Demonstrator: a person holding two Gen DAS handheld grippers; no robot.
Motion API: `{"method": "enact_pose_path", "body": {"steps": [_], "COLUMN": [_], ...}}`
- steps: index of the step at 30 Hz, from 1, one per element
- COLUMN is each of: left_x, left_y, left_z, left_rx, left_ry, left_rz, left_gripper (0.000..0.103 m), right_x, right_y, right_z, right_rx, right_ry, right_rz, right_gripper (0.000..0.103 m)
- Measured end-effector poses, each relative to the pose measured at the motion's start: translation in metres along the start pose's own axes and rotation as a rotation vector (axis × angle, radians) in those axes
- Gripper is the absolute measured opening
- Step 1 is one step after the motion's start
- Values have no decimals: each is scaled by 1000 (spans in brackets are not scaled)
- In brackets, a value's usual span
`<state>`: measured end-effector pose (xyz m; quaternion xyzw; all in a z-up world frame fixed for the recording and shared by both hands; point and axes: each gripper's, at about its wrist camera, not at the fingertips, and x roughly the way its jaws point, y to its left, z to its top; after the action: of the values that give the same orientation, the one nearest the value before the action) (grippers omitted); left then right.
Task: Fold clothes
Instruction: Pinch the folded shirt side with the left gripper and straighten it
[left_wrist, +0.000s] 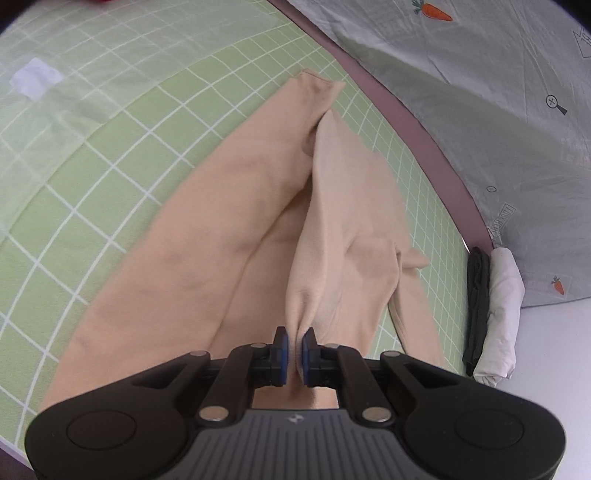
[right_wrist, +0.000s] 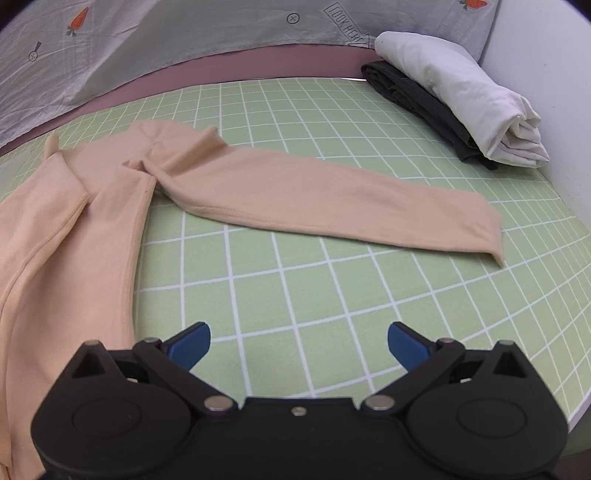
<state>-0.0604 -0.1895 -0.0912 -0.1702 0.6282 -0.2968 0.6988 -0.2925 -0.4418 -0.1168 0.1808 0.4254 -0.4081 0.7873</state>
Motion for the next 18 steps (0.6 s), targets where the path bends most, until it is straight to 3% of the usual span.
{"method": "enact_pose_path", "body": {"steps": [4, 11, 14, 18], "left_x": [-11, -12, -7, -5], "left_y": [27, 40, 41, 47], "left_z": [4, 9, 6, 5], "left_rx": [-31, 57, 126, 140], "left_ry": [3, 41, 63, 83], "left_rz": [38, 91, 176, 261], "left_gripper": [15, 18, 18, 18], "right_x": [-9, -25, -31, -36], "right_y": [22, 48, 52, 52], "right_z": [-8, -25, -30, -37], "right_rx": [-36, -90, -89, -78], "right_ry": [2, 6, 8, 10], "right_rz": [14, 7, -8, -28], "right_gripper": [103, 103, 103, 103]}}
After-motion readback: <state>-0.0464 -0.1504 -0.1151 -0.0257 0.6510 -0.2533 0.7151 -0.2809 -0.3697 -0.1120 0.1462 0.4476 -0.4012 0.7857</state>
